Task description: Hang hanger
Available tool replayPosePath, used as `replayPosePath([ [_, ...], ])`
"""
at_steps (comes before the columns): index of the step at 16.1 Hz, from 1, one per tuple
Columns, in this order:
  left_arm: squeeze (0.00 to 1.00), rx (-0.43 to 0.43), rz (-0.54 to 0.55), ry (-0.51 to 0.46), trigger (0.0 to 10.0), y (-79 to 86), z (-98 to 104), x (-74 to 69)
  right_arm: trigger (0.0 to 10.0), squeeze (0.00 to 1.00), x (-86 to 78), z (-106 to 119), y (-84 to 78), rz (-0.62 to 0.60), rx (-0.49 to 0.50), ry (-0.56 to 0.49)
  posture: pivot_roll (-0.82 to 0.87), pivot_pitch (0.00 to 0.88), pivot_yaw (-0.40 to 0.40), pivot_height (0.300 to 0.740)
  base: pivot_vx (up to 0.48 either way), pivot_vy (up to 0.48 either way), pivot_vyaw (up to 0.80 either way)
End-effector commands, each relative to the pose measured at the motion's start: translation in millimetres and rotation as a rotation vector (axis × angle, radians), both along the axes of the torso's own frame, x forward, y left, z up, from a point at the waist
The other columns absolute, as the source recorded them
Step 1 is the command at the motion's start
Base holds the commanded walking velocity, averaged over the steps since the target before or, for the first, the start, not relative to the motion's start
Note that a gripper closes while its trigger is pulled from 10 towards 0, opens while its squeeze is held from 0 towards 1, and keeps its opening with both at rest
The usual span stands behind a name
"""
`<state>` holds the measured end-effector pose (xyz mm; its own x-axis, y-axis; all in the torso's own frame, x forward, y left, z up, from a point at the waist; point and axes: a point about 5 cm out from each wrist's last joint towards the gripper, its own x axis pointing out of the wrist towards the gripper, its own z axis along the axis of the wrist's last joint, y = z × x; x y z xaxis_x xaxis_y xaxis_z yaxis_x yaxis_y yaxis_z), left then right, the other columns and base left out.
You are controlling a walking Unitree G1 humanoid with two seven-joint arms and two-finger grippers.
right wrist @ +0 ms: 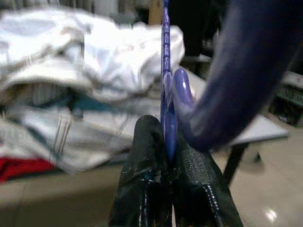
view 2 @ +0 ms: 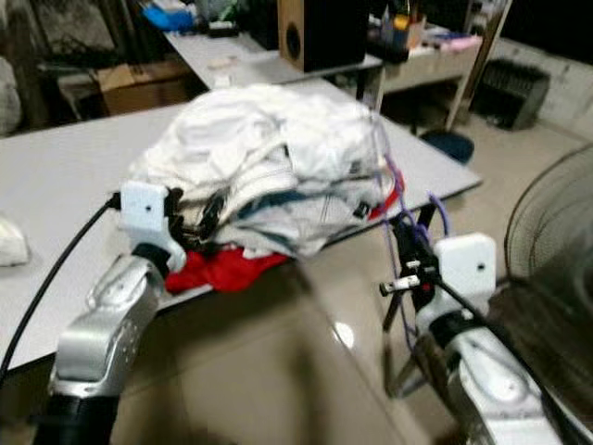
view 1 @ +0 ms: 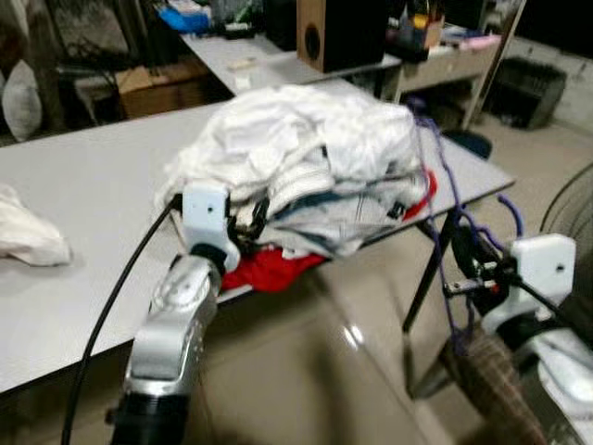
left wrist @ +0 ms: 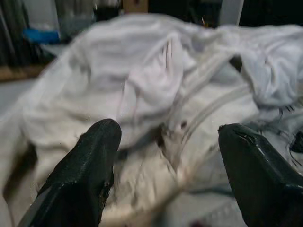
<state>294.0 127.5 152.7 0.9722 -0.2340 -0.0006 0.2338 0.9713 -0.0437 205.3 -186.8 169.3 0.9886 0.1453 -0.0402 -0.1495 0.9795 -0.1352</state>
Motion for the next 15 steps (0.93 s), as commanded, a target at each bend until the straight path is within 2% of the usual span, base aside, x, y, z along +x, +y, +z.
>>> replayPosePath([
  [1, 0.00, -0.014, -0.017, -0.005, 10.0, -3.4, 3.2, -1.4, 10.0, 0.00, 0.4, 4.2, 4.1, 0.014, -0.023, -0.016, -0.08, 0.019, 0.025, 0.740, 0.000, 0.000, 0.00],
  [2, 0.00, -0.008, -0.019, 0.004, 10.0, -7.3, 0.3, -5.6, 10.0, 0.00, 0.9, 1.8, 7.6, 0.026, -0.046, -0.005, -0.08, 0.016, 0.016, 0.740, 0.000, -0.480, 0.41],
  [6, 0.00, -0.010, -0.018, 0.001, 10.0, -13.3, -1.5, -8.0, 10.0, 0.00, 5.5, 5.6, 0.5, -0.015, -0.074, -0.021, -0.08, 0.011, -0.003, 0.740, 0.000, -0.480, 0.80],
  [8, 0.00, -0.057, 0.023, 0.007, 10.0, -13.3, -0.5, -8.2, 10.0, 0.00, 6.1, 8.7, -6.2, -0.043, -0.045, -0.032, -0.09, 0.007, -0.020, 0.740, 0.000, 0.000, 0.00],
  [12, 0.00, -0.010, 0.007, -0.058, 10.0, -17.5, 5.1, -9.7, 10.0, 0.00, 10.2, 12.7, -1.9, 0.017, -0.075, -0.036, -0.08, 0.000, -0.051, 0.740, 0.000, 0.000, 0.00],
  [15, 0.00, -0.015, 0.020, -0.067, 10.0, -16.3, 7.4, -8.1, 10.0, 0.00, 12.7, 12.6, 0.0, 0.025, -0.070, -0.035, -0.08, 0.000, -0.054, 0.740, 0.336, 0.000, 0.00],
])
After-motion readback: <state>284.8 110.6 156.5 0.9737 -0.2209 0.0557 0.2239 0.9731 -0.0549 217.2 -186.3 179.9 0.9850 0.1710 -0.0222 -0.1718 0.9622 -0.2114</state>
